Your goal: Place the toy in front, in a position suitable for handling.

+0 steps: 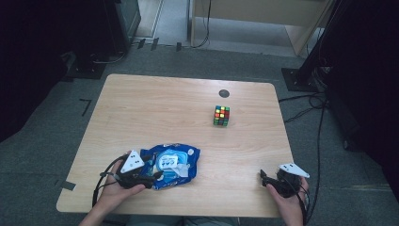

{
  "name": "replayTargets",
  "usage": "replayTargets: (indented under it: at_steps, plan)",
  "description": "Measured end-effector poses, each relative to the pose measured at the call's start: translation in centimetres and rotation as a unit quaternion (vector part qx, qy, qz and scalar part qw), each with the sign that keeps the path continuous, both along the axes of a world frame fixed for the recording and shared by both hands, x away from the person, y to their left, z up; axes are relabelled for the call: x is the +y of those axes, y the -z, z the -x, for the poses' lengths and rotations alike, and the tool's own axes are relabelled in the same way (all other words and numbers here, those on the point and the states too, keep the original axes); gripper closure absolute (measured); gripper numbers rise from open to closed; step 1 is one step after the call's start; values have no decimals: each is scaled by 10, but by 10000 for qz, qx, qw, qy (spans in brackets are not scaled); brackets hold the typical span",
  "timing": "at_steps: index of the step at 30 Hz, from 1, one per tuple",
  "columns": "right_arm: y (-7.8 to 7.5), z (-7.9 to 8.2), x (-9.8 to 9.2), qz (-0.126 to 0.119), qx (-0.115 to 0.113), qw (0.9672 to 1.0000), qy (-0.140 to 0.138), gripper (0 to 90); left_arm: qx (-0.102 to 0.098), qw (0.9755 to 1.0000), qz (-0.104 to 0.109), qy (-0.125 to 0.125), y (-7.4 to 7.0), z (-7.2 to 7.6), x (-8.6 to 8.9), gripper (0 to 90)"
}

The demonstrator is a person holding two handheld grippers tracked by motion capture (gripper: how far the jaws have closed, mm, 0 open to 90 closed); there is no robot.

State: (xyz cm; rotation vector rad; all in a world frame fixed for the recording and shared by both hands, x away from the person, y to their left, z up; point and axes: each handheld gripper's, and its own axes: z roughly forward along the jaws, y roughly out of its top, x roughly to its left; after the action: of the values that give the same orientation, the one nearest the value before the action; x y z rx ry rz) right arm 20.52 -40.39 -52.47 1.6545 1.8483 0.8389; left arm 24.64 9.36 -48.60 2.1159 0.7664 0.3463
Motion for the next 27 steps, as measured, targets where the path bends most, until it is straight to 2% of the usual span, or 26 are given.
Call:
replayTargets:
  at_steps: [3, 5, 7, 11, 16, 21, 23, 25, 27]
  plan:
    - [0, -1, 0, -11, 0, 10000, 25, 171, -22, 9997, -259, 25, 5, -5, -14, 214]
    - [0, -1, 1, -14, 2, 10000, 27, 171, -73, 9993, -358, 49, 6, -7, -22, 207]
    - [0, -1, 0, -10, -1, 10000, 23, 171, -215, 9975, -669, 81, 9, -10, -30, 180]
    - [0, -2, 1, -11, -2, 10000, 27, 171, -165, 9951, -944, 242, 18, -12, -38, 136]
    - [0, -2, 0, 0, -9, 10000, 16, 171, 15, 9955, -927, 178, 20, -16, -37, 143]
    - [0, -2, 1, -4, -11, 10000, 26, 171, 60, 9958, -914, 35, 22, -19, -36, 145]
    - [0, -2, 1, -1, -11, 10000, 27, 171, 72, 9959, -885, -150, 22, -22, -34, 149]
    - [0, -2, 1, 0, -12, 10000, 27, 171, 92, 9954, -849, -438, 23, -28, -30, 150]
    - [0, -2, 1, -3, -9, 10000, 28, 171, 118, 9930, -789, -866, 23, -37, -26, 151]
